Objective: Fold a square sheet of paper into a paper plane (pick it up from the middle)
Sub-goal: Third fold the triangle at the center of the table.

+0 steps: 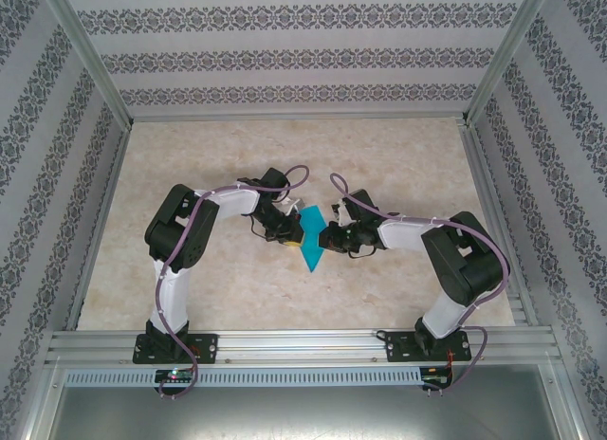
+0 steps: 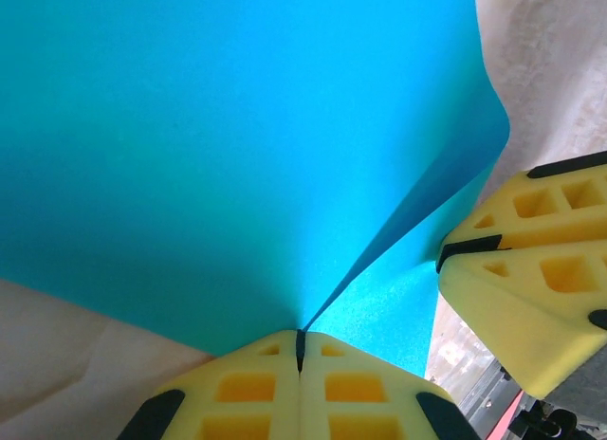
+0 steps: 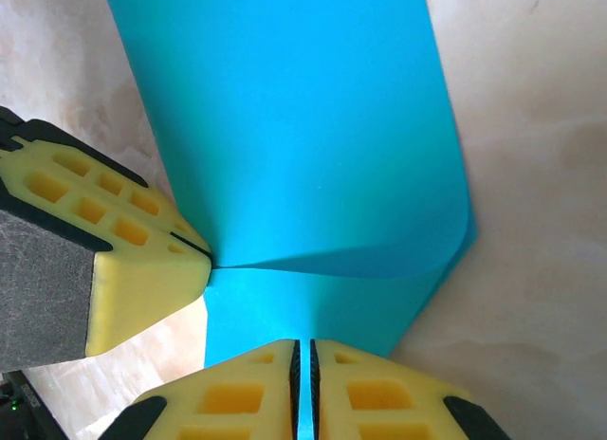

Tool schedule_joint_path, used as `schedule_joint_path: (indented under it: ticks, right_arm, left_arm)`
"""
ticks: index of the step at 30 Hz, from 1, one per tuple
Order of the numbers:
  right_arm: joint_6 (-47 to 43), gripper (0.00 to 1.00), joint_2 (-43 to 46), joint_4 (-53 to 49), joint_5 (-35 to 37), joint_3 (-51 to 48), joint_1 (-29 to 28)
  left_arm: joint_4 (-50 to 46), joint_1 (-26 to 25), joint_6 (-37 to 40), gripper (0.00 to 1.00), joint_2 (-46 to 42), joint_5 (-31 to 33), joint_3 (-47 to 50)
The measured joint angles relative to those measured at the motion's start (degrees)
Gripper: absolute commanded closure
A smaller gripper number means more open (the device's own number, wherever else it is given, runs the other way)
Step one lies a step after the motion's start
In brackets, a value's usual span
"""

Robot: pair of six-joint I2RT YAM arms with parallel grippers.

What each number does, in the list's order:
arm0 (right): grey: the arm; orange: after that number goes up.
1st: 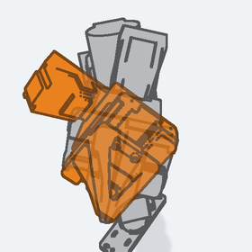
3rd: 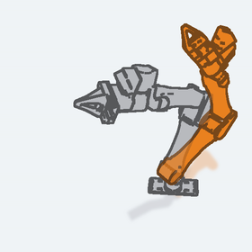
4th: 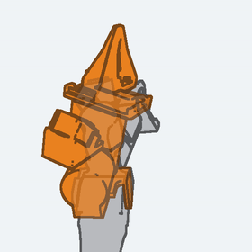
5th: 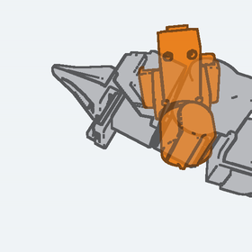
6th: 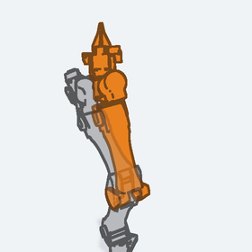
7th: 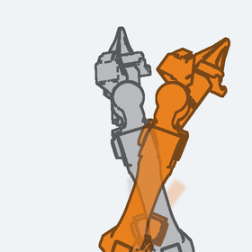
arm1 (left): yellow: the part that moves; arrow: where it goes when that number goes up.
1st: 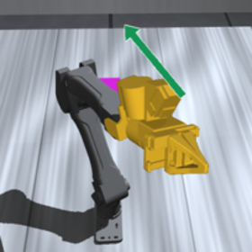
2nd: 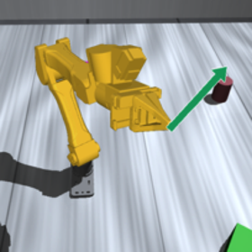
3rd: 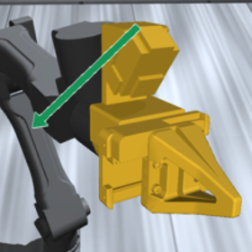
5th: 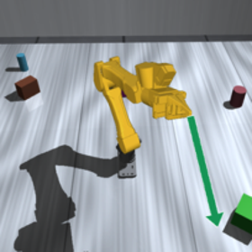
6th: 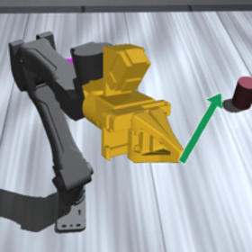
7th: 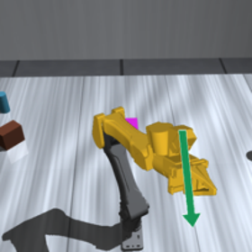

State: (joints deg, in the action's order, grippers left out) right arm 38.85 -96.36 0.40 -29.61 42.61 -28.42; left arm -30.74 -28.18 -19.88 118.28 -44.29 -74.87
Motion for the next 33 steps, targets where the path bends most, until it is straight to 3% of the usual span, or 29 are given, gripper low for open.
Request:
schedule_joint_path:
  ticks: [33]
  right_arm:
    - [-1.44, 0.86, -4.39, -1.77, 0.09, 6.67, 1.73]
  left_arm:
    - [-0.57, 0.0, 1.73, 1.0, -0.15, 0.94, -0.15]
